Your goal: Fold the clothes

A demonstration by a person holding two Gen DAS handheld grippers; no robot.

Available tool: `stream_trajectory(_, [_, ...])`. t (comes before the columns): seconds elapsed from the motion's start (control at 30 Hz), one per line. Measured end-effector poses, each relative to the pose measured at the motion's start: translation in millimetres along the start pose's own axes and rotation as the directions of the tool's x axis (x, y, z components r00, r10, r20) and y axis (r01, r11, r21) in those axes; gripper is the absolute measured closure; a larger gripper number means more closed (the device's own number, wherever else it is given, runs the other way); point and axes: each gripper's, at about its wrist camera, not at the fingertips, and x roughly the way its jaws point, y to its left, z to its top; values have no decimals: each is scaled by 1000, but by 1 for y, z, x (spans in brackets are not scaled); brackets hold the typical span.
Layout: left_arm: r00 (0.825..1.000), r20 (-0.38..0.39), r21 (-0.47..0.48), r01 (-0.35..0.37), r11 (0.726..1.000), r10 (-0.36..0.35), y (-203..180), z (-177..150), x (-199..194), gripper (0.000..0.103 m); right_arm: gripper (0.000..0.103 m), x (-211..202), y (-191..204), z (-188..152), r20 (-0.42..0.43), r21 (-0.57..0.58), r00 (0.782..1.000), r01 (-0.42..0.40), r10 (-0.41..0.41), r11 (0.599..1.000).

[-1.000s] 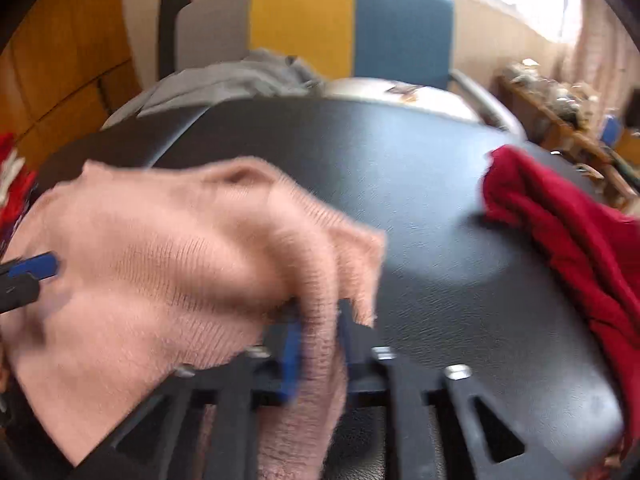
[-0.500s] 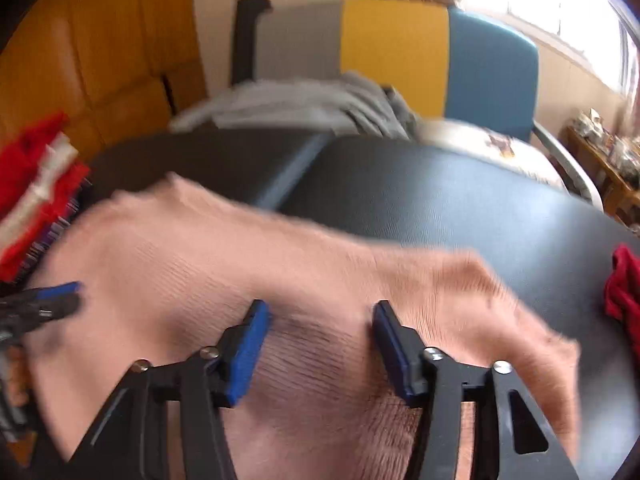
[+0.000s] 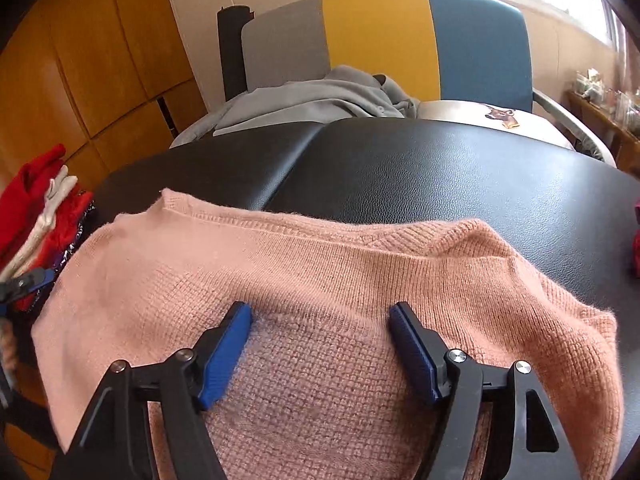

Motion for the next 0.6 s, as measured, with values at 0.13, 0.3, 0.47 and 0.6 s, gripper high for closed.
stream_trajectory(0.13, [981,-136,-53,130,990,-136,19,20,34,56,29,3,-2,2,-1,-1,1000,-3,3,1000])
stream_trajectory(0.3, [955,-180,-67,229,971,-237,19,45,58,58,28,3,-4,3,2,0,1000,-6,6,1000])
stream_trajectory(0.47, [979,-180,16,98,995,-93,2,50,71,98,27,4,-5,3,3,5,1000,-11,11,1000])
stream_trajectory(0.6, [996,-58,115,-66,991,74,-15,40,56,98,27,4,-5,4,5,3,1000,-10,10,1000])
